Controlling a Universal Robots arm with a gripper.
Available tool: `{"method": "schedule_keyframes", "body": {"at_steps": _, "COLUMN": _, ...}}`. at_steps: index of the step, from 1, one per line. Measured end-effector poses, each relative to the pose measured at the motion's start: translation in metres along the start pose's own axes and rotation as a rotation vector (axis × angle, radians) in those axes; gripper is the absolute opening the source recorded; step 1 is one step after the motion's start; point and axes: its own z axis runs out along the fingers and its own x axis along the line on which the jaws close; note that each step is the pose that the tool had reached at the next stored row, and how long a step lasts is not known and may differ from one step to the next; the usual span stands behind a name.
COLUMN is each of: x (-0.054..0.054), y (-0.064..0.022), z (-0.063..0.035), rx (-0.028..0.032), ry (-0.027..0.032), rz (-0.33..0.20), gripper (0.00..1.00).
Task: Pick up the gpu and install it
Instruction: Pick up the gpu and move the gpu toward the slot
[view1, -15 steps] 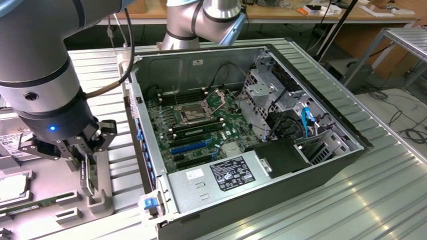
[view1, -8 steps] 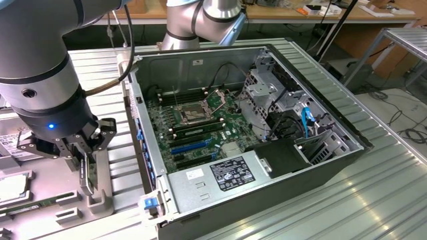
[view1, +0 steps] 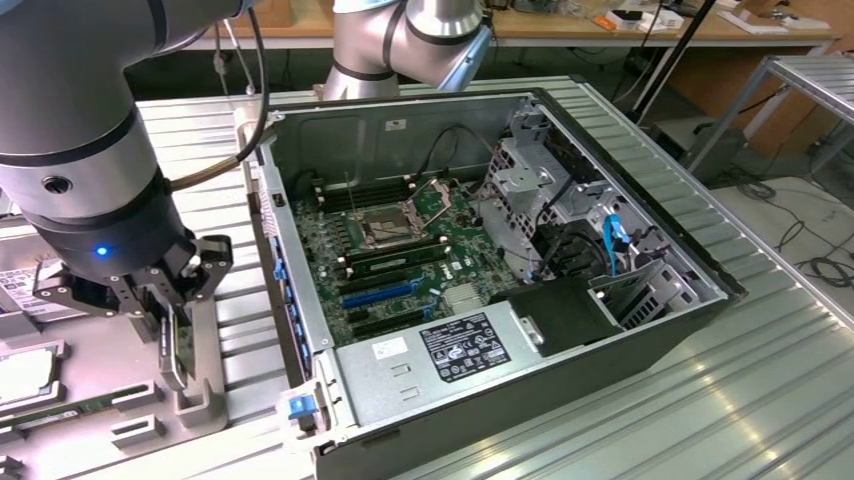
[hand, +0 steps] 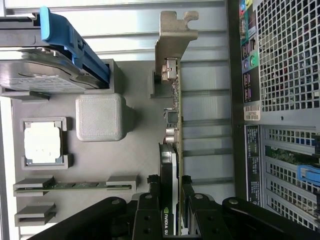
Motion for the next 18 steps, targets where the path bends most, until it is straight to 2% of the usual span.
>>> {"method": "schedule_keyframes", "body": {"at_steps": 18, "x": -0.0002, "y": 0.0003, "z": -0.0069, "rx": -0.0003, "ry": -0.0003, "rz": 0.000, "gripper": 0.27}}
